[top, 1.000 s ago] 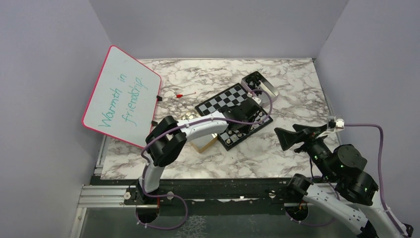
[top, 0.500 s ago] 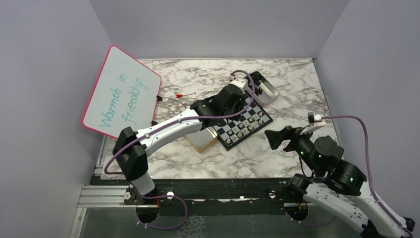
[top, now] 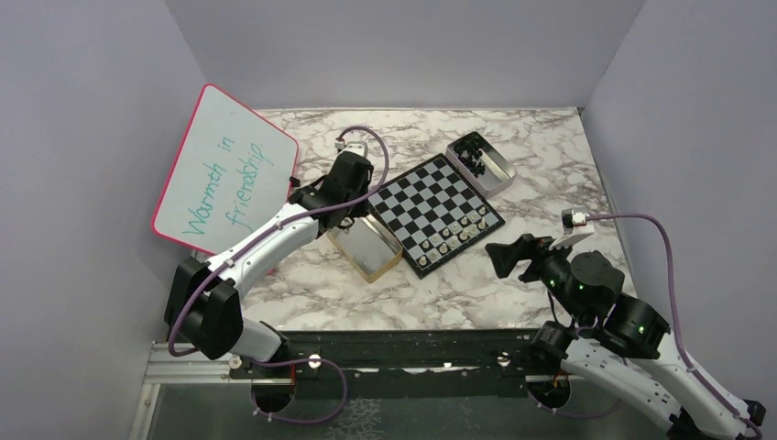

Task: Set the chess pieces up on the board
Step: Pick up the chess piece from the storage box.

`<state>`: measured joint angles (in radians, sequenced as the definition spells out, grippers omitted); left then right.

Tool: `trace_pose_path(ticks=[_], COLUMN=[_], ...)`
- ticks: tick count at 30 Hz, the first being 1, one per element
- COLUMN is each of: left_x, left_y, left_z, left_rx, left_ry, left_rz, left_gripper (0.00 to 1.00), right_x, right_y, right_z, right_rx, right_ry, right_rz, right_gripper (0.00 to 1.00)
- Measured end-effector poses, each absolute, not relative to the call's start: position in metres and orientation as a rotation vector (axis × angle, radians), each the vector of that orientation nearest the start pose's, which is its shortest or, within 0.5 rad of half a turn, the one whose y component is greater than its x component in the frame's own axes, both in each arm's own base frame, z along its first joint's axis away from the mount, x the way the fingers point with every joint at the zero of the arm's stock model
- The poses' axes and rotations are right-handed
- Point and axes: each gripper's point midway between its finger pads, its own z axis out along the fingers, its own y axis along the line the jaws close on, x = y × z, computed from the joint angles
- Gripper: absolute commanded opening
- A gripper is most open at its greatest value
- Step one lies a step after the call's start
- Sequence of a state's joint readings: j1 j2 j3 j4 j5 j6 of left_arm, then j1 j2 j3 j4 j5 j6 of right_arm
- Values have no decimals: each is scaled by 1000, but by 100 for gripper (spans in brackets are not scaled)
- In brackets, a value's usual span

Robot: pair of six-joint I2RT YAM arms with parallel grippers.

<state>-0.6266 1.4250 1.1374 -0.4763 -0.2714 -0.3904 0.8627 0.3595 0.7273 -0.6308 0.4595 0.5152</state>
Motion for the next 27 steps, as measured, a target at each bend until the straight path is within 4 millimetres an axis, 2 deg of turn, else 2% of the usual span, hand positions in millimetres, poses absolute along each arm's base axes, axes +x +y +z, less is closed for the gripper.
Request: trace_pose_path(ticks=[3, 7, 16, 27], left_x=[333, 333, 333, 339], left_y=[-181, -165, -160, -154], left_z=[151, 135, 88, 56], left_rx=[93, 67, 156, 282], left_ry=[2335, 2377, 2492, 2544], left_rz=[-160, -114, -10, 72], left_gripper=[29, 27, 25, 23], right_x=[177, 177, 176, 177], right_y=[115, 115, 113, 112], right_z=[253, 254, 256, 255], right_rx=[7, 8, 13, 10], right_ry=[1841, 1838, 1827, 1826], right_rz=[555, 556, 556, 549], right_gripper=[99, 99, 99, 99])
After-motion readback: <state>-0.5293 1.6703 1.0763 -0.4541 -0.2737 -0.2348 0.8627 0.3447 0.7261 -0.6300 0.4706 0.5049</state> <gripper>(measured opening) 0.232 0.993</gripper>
